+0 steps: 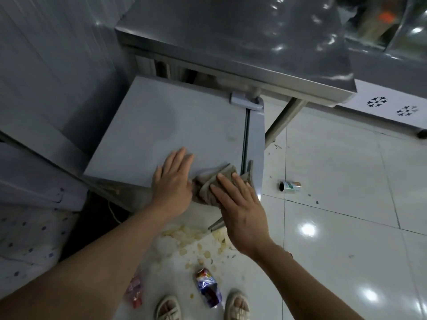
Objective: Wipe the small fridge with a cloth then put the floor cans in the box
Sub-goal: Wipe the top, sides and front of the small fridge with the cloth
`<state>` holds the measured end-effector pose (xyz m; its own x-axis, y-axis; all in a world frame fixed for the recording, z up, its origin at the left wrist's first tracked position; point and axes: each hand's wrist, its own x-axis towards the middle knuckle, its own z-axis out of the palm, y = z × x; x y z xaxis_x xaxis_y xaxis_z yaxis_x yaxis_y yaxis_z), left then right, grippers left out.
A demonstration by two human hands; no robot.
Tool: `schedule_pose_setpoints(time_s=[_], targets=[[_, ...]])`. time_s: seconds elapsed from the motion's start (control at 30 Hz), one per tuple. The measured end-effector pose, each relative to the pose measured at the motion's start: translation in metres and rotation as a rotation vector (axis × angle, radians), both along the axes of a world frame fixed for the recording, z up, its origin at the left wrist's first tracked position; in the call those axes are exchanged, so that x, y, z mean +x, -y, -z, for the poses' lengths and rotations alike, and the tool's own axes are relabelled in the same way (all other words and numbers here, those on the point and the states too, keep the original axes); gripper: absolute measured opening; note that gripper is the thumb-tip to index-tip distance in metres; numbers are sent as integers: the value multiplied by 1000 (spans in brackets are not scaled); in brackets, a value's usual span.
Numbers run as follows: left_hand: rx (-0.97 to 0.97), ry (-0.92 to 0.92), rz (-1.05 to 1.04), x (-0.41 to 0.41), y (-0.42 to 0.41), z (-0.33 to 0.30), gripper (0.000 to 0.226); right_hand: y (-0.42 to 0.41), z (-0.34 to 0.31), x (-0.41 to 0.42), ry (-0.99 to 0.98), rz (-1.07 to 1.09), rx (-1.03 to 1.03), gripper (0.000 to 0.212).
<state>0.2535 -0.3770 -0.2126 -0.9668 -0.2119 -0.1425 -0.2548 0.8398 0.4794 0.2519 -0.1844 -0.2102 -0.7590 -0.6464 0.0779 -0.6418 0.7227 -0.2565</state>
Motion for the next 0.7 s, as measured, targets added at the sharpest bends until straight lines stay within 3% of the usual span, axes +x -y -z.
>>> schedule_pose_setpoints(time_s=[0.17,0.4,0.53,0.7], targets=[[-41,-15,25,2,4,9,59,4,-8,-60,68,188,-43,50],[-31,12,20,1,4,6,57,4,-2,-74,81,231,-119,46],[-42,35,4,14,4,1,57,-2,0,-33,72,360,-250,44],[-85,19,-6,39,-1,4,57,-21,8,29,43,305,-315,41]])
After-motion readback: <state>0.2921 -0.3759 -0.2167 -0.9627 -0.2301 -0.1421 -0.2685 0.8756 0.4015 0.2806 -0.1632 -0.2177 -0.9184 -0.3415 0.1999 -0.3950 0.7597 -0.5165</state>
